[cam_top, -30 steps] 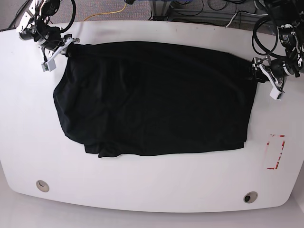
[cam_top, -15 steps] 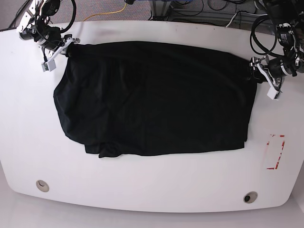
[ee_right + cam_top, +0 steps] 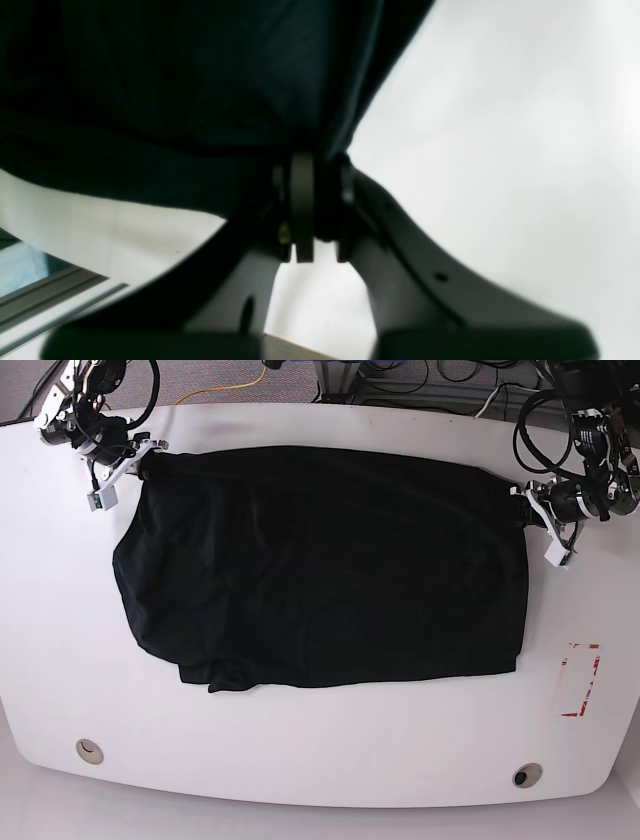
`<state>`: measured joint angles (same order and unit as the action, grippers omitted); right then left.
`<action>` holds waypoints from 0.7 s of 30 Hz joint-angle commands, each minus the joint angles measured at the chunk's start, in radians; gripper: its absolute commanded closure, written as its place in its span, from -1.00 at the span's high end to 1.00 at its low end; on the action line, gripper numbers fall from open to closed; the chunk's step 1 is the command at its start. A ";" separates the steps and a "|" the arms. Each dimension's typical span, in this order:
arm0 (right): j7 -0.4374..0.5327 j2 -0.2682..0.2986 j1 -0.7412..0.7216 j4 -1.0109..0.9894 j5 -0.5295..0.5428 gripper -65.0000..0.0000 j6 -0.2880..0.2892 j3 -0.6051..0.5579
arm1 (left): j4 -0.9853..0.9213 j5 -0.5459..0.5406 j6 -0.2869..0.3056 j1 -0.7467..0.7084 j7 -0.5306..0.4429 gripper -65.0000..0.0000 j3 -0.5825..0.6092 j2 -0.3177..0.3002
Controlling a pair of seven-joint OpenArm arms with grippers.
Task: Layout the t-shirt on the table in an organized manner, then fold the t-shirt properly
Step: 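Drag the shirt edge back toward the robot with both grippers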
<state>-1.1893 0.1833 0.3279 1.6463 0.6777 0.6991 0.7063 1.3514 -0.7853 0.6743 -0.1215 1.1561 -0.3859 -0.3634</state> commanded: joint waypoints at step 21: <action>-0.018 0.035 0.122 0.015 -0.005 -1.00 -0.001 0.117 | 0.104 -0.046 -0.006 -0.281 0.063 -0.96 -0.170 -0.015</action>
<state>-1.1957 0.2024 0.4305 1.6485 0.7021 0.7025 0.8108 1.4338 -0.9333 0.6857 -0.3786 1.1618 -0.5518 -0.3607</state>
